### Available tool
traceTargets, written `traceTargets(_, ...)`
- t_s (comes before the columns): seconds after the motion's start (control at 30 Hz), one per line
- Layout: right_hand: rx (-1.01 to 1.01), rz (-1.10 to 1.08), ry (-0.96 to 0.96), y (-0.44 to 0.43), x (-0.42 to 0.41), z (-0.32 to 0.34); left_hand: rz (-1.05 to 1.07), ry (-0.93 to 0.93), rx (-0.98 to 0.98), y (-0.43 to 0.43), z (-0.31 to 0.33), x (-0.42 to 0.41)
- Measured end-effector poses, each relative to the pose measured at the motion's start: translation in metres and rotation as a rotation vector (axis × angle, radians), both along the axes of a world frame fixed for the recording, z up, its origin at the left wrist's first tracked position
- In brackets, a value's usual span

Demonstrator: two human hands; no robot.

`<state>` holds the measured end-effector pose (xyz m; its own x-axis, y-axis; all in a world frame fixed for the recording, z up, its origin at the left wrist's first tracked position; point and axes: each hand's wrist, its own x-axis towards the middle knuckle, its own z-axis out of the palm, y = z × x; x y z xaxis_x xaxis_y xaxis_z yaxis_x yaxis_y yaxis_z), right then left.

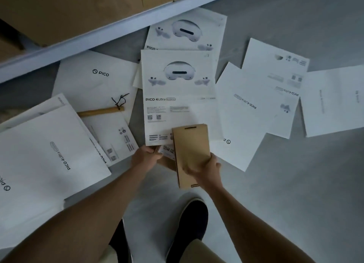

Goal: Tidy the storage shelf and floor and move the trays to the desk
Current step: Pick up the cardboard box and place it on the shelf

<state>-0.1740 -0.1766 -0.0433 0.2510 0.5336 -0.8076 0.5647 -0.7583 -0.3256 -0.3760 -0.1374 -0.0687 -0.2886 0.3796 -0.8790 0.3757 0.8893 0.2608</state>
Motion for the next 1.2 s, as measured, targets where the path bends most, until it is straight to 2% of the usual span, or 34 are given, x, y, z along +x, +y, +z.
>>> traceTargets(0.07,0.026,-0.106,0.057,-0.005,0.003,-0.009,0.061,-0.082,-0.012,-0.006,-0.007,0.005)
traceTargets(0.17,0.059,-0.09,0.061,-0.008,0.012,-0.01,0.117,-0.171,-0.052,-0.01,-0.012,0.007)
traceTargets(0.3,-0.063,-0.142,0.108,-0.009,0.033,-0.002,0.061,-0.267,-0.131,-0.018,-0.002,0.006)
traceTargets(0.43,-0.194,-0.234,0.222,-0.012,0.03,0.039,0.095,-0.277,-0.206,-0.036,0.028,0.0)
traceTargets(0.57,-0.271,-0.254,0.265,-0.014,0.028,0.12,0.174,-0.319,-0.249,-0.043,0.119,-0.012)
traceTargets(0.7,-0.361,-0.242,0.327,-0.018,0.031,0.221,0.18,-0.367,-0.24,-0.044,0.242,-0.03)
traceTargets(0.77,-0.345,-0.225,0.366,-0.017,0.032,0.274,0.195,-0.39,-0.252,-0.043,0.301,-0.044)
traceTargets(0.9,-0.148,-0.199,0.377,0.005,0.023,0.403,0.208,-0.411,-0.234,-0.04,0.416,-0.079)
traceTargets(0.97,0.007,-0.09,0.328,0.017,0.016,0.469,0.229,-0.434,-0.174,-0.036,0.481,-0.089)
traceTargets(1.07,0.285,0.209,0.217,0.033,0.0,0.56,0.27,-0.493,-0.052,-0.028,0.573,-0.094)
traceTargets(1.2,0.783,0.652,0.055,0.04,-0.028,0.678,0.442,-0.577,0.09,-0.025,0.673,-0.107)
